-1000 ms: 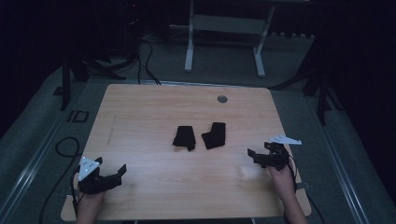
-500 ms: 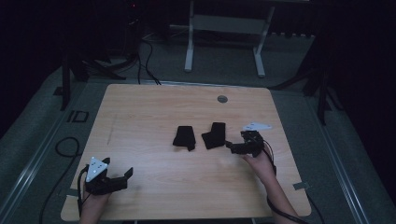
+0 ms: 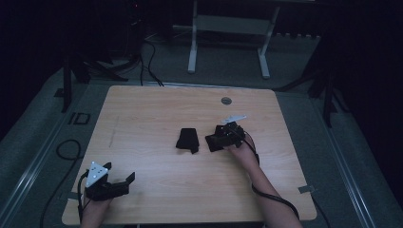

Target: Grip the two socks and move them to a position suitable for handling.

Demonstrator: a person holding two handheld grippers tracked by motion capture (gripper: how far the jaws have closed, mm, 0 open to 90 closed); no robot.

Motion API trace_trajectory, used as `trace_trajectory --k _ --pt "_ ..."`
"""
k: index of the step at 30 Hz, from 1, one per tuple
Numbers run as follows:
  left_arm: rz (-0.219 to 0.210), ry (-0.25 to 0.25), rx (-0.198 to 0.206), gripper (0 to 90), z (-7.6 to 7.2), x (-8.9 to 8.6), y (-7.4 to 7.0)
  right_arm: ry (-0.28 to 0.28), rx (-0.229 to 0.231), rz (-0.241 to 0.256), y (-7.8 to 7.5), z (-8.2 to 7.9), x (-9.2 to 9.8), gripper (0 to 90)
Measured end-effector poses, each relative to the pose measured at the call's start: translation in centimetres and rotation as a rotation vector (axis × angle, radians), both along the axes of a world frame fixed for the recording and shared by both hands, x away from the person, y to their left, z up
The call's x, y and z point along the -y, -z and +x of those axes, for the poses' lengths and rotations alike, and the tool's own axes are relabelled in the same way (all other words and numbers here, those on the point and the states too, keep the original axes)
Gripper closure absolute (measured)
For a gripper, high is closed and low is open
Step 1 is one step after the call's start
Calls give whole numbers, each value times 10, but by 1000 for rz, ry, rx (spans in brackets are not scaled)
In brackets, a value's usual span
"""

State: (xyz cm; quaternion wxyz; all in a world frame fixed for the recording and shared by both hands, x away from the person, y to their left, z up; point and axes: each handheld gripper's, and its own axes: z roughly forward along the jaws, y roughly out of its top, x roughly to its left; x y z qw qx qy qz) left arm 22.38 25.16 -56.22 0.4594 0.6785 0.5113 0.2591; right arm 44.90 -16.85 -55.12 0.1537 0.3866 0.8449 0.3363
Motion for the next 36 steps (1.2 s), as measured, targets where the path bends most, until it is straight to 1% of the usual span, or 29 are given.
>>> trace_trajectory --k 2,3,5,6,7,8,10,11,13,14,16,19,20,21,22,23,24,25,27,28,29,30,31,32,33,34,36 --pt "1 0 -2 13 0 2 0 -6 -4 -45 6 -1 -1 230" --pt "0 5 -2 13 0 2 0 -14 3 -58 8 -2 0 238" --pt "0 14 -5 13 0 4 0 -8 1 -50 8 -3 1 245" --pt "6 17 -5 13 0 6 0 -4 5 -46 8 -5 1 283" --pt "7 21 -4 13 -1 7 0 -11 5 -44 7 -7 0 388" --pt "7 26 -3 13 -1 8 -1 -11 5 -44 7 -7 0 388" --pt "8 30 1 13 -1 9 -1 -15 13 -45 6 -9 -2 498" --pt "7 33 3 13 -1 9 -2 -1 19 -40 6 -11 -3 600" --pt "6 42 2 13 0 10 -2 13 32 -42 7 -13 -5 684" --pt "6 42 2 13 0 10 -2 13 32 -42 7 -13 -5 684" --pt "9 47 2 13 0 10 -2 23 40 -48 6 -14 -7 730" --pt "7 49 2 13 -1 10 -2 31 25 -45 4 -14 -7 745" --pt "7 50 4 13 -1 10 -2 27 18 -18 -1 -18 -5 749" --pt "6 48 6 13 -1 10 -3 27 18 -18 -1 -18 -5 749" --pt "0 45 7 13 -1 9 -3 16 34 -20 -6 -25 -5 750" --pt "0 45 7 13 -1 9 -3 -2 39 -14 -10 -29 -4 750" --pt "1 44 8 13 -1 9 -3 -2 39 -14 -10 -29 -4 750" --pt "-1 48 8 13 -1 9 -4 -26 63 -19 -19 -40 -5 750" --pt "0 48 13 14 -1 10 -4 -47 87 -1 -29 -52 -5 750" --pt "0 48 13 14 -1 10 -4 -54 91 8 -33 -59 -5 750" --pt "-3 51 13 14 0 11 -4 -54 91 8 -33 -59 -5 750" --pt "-3 49 12 13 0 11 -4 -63 85 40 -37 -66 -4 750" --pt "-3 51 11 13 0 12 -4 -80 98 40 -41 -78 -5 750" --pt "-1 55 10 13 0 12 -4 -110 112 37 -45 -96 -8 749" --pt "-1 55 10 13 0 12 -4 -110 112 37 -45 -96 -8 749" --pt "-1 54 11 14 0 13 -4 -130 124 42 -47 -114 -10 749" --pt "-4 59 17 14 0 14 -5 -153 130 46 -47 -130 -11 749"
